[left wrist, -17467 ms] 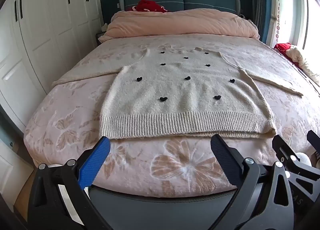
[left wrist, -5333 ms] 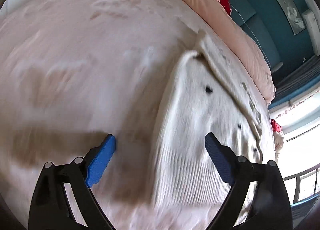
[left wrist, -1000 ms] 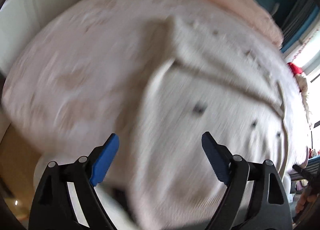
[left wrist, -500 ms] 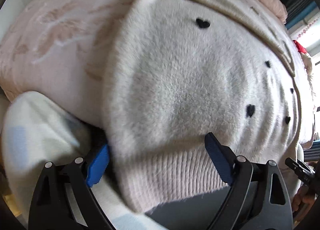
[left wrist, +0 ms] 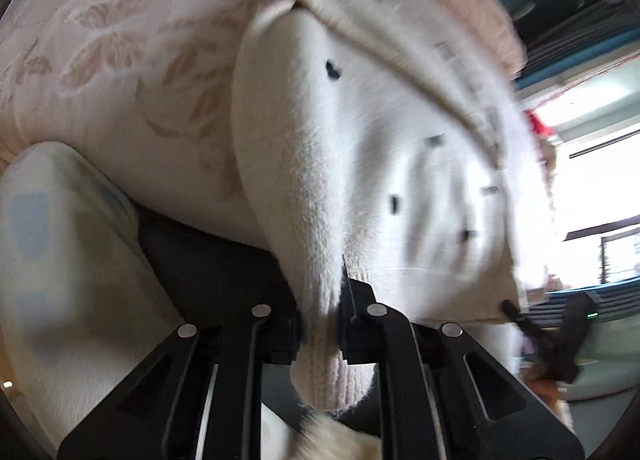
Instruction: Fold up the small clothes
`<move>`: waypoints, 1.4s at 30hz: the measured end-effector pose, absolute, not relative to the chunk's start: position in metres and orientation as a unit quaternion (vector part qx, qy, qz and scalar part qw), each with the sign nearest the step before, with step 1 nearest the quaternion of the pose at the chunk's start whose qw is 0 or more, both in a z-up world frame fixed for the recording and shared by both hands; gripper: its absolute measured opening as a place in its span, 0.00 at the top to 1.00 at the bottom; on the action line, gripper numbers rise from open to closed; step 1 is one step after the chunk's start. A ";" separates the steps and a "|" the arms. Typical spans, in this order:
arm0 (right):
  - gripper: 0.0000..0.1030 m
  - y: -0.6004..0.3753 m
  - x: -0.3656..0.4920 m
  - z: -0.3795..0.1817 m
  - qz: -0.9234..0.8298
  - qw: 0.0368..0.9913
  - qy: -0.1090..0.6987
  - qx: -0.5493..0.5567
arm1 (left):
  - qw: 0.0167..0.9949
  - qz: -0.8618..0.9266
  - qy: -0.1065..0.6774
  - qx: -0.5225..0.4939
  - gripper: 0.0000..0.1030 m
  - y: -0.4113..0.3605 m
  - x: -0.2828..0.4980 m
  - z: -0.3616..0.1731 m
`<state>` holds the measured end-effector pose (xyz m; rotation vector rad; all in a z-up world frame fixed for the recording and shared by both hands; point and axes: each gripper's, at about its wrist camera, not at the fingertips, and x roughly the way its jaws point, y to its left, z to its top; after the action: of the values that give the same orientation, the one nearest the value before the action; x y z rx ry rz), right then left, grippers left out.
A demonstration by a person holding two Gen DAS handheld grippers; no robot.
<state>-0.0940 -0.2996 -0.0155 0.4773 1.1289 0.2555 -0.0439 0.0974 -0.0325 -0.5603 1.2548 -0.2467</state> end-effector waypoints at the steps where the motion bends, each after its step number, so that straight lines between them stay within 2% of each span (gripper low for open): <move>1: 0.93 -0.304 -0.099 -0.006 0.135 0.815 0.516 0.228 | 0.768 -0.128 0.567 -0.270 0.88 0.102 -0.049 -0.016; 5: 0.93 -0.330 -0.118 0.039 0.203 0.827 0.480 0.212 | 0.774 -0.177 0.546 -0.267 0.88 0.114 -0.069 0.032; 11: 0.93 -0.340 -0.166 0.064 0.251 0.803 0.509 0.181 | 0.744 -0.212 0.592 -0.228 0.88 0.121 -0.123 0.047; 16: 0.93 -0.332 -0.194 0.079 0.287 0.775 0.511 0.236 | 0.725 -0.207 0.602 -0.265 0.88 0.133 -0.152 0.058; 19: 0.93 -0.339 -0.160 0.119 0.288 0.813 0.444 0.243 | 0.757 -0.207 0.547 -0.291 0.88 0.137 -0.106 0.094; 23: 0.93 -0.367 -0.054 0.141 0.234 0.870 0.361 0.239 | 0.796 -0.182 0.507 -0.277 0.86 0.131 -0.008 0.110; 25: 0.92 -0.375 0.003 0.120 0.212 0.871 0.362 0.255 | 0.815 -0.160 0.495 -0.255 0.82 0.129 0.044 0.102; 26: 0.86 -0.377 0.021 0.111 0.193 0.875 0.365 0.253 | 0.819 -0.143 0.497 -0.248 0.78 0.123 0.074 0.087; 27: 0.79 -0.378 0.047 0.093 0.149 0.884 0.372 0.241 | 0.821 -0.123 0.500 -0.246 0.62 0.118 0.095 0.074; 28: 0.64 -0.378 0.065 0.077 0.104 0.890 0.382 0.227 | 0.821 -0.102 0.501 -0.253 0.51 0.117 0.111 0.059; 29: 0.57 -0.376 0.078 0.061 0.050 0.893 0.394 0.210 | 0.824 -0.063 0.496 -0.267 0.40 0.121 0.125 0.043; 30: 0.57 -0.376 0.088 0.044 -0.003 0.892 0.404 0.203 | 0.830 -0.029 0.483 -0.278 0.39 0.130 0.125 0.033; 33: 0.54 -0.368 0.083 0.025 -0.022 0.891 0.399 0.214 | 0.833 0.012 0.473 -0.285 0.35 0.144 0.119 0.018; 34: 0.47 -0.366 0.077 0.023 -0.018 0.893 0.394 0.216 | 0.836 0.009 0.470 -0.284 0.31 0.146 0.115 0.018; 35: 0.42 -0.365 0.071 0.021 -0.016 0.895 0.390 0.214 | 0.841 0.002 0.465 -0.275 0.22 0.151 0.109 0.017; 39: 0.39 -0.361 0.062 0.011 -0.028 0.895 0.405 0.186 | 0.867 -0.020 0.464 -0.180 0.17 0.139 0.109 0.016; 42: 0.39 -0.362 0.072 -0.010 -0.040 0.873 0.436 0.213 | 0.870 -0.044 0.478 -0.114 0.15 0.105 0.128 0.003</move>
<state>0.0721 -0.3618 -0.0100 0.4456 0.9113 -0.0836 0.1284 0.1045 0.0028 -0.2386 0.9987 -0.0927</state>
